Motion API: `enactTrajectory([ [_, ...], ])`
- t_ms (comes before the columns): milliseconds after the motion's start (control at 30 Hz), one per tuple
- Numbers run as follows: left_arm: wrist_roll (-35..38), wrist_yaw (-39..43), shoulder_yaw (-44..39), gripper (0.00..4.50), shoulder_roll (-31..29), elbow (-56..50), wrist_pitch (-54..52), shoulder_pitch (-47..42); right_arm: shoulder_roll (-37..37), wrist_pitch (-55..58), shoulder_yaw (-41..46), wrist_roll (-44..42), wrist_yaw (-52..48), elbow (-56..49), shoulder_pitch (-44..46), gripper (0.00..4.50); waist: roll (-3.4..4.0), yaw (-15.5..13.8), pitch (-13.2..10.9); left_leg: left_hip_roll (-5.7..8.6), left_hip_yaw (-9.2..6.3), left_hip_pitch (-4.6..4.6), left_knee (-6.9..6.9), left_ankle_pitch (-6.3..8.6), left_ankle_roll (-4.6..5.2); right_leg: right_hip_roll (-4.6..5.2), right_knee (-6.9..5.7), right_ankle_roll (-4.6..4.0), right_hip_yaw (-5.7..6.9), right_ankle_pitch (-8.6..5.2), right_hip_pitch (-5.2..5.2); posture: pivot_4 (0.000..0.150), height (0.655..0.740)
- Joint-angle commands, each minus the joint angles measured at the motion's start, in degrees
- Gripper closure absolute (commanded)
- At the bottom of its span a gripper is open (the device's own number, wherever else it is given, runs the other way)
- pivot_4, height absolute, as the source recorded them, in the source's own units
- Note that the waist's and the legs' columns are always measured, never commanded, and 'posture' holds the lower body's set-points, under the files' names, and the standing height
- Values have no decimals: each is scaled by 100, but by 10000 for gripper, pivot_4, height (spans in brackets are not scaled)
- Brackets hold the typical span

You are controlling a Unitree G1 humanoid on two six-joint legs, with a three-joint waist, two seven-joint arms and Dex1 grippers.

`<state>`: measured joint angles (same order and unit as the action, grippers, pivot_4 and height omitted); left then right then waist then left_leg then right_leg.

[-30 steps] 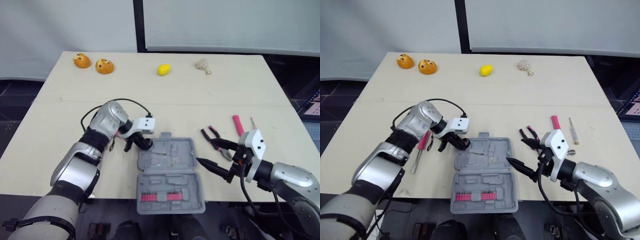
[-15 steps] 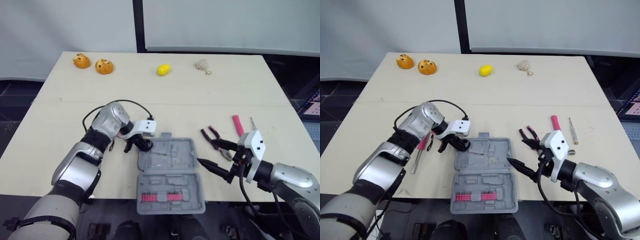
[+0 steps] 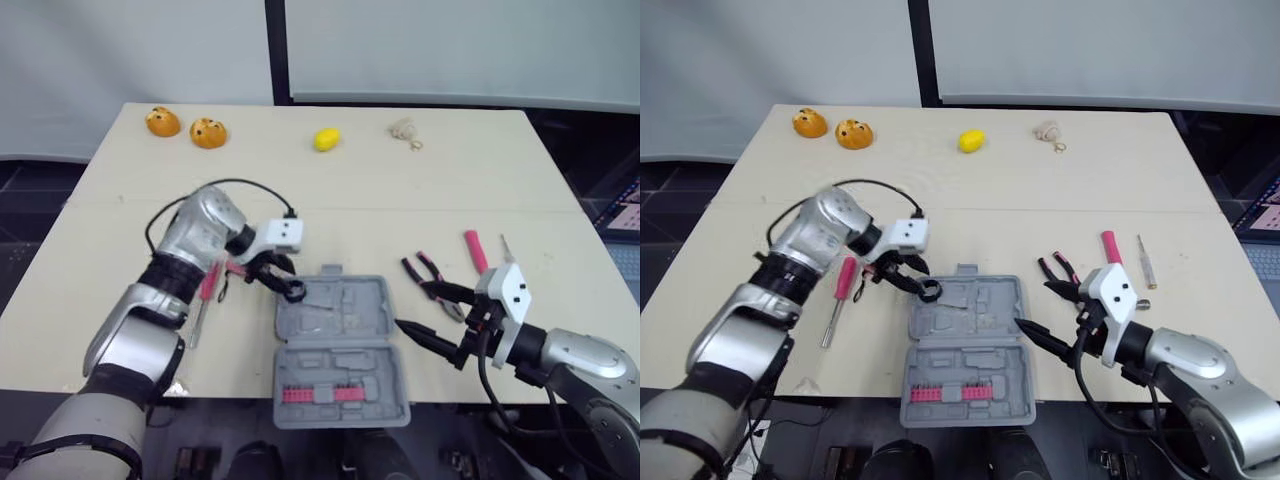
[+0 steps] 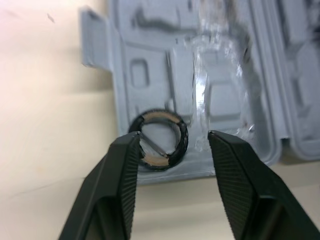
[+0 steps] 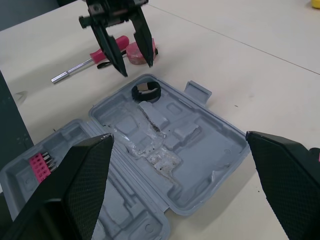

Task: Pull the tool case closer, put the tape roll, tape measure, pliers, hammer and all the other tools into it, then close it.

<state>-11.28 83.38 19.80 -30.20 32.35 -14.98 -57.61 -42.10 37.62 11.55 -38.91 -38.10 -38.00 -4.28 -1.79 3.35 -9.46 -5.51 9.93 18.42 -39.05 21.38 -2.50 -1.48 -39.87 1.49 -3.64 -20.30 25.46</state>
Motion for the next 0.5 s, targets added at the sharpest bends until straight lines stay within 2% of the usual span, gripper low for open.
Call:
enactTrajectory([
  [33, 821, -237, -824, 21017, -172, -363, 460, 709, -60, -107, 110, -43, -101, -155, 4, 0, 5, 15, 3, 0, 0, -3, 1, 0, 0, 0, -2, -1, -3, -1, 0, 1500, 7400],
  [100, 1134, -407, -1150, 21017, -132, -398, 652, 952, -68, -104, 114, -50, -103, -143, 23, 0, 3, 4, 1, -1, -2, -6, 2, 0, 0, 0, -7, -3, -4, -2, 0, 1500, 7400],
  [133, 1368, -548, -1399, 23338, -46, -347, 781, 1076, -76, -98, 116, -57, -108, -134, 41, 0, 2, -6, 1, -2, -6, -2, -1, 0, 0, 0, -6, -3, 1, -2, 0, 1500, 7400],
  [200, 1879, -773, -1842, 28842, 175, -276, 751, 1378, -109, -73, 108, -97, -153, -82, 132, 0, 1, -30, 1, -1, -9, 3, -6, 0, 0, 2, -2, -3, 3, -2, 0, 1500, 7400],
  [267, 2000, -1045, -1914, 37827, 418, -189, 729, 1599, -139, -44, 78, -122, -208, -6, 243, 0, 1, -49, 2, 5, -11, 4, -8, 2, 3, 9, 0, -2, 5, -1, -1, 1500, 7400],
  [500, 1709, -1670, -1771, 37827, 827, 739, 1532, 1537, -232, 51, -20, -157, -350, 74, 469, 0, -2, -26, 2, 9, -13, 6, -6, 2, 4, 4, 2, -1, 7, -1, -2, 1500, 7400],
])
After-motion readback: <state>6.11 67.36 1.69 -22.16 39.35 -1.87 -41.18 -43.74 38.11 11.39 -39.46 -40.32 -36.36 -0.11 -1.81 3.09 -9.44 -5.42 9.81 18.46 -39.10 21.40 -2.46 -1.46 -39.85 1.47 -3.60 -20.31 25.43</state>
